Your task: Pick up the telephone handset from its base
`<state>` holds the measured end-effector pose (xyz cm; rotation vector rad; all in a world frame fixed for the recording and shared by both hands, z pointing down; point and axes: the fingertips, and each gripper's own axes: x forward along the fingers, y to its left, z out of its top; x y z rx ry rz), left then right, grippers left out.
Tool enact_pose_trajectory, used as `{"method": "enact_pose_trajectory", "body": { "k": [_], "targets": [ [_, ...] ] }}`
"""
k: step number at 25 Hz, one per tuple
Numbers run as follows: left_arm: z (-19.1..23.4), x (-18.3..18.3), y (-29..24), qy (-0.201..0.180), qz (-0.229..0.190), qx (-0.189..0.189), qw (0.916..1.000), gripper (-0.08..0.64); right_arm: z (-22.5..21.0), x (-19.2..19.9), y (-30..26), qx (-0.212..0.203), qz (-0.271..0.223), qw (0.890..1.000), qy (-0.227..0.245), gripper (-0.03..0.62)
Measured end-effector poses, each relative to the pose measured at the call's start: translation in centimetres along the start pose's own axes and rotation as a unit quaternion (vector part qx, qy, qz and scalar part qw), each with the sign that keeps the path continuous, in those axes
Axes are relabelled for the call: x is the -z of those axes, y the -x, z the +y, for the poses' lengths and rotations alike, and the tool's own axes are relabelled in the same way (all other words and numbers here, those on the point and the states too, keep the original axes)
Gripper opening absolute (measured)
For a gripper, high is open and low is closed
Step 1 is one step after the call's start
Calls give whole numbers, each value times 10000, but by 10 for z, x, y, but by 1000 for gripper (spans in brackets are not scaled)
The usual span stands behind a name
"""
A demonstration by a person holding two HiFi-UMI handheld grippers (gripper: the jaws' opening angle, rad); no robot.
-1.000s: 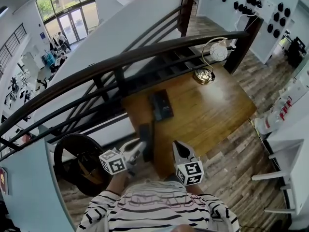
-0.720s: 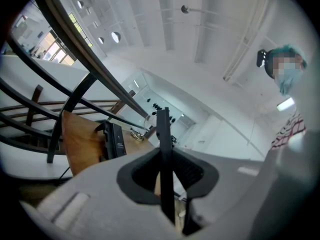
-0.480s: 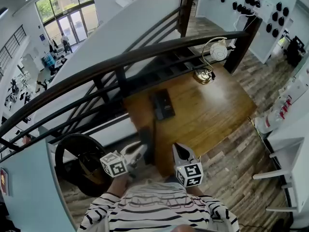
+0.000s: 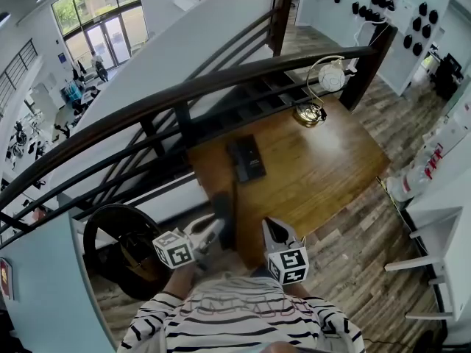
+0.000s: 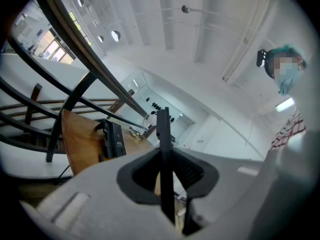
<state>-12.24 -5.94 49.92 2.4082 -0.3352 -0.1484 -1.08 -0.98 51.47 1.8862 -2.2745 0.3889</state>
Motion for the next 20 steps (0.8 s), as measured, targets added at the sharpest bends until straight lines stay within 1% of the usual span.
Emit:
{"method": "enact_pose_trajectory", "body": {
  "k": [20],
  "targets": [
    [-4, -2, -5, -41, 62, 48, 10000, 74, -1, -4, 2, 4, -46, 10000, 5, -1]
  ]
}}
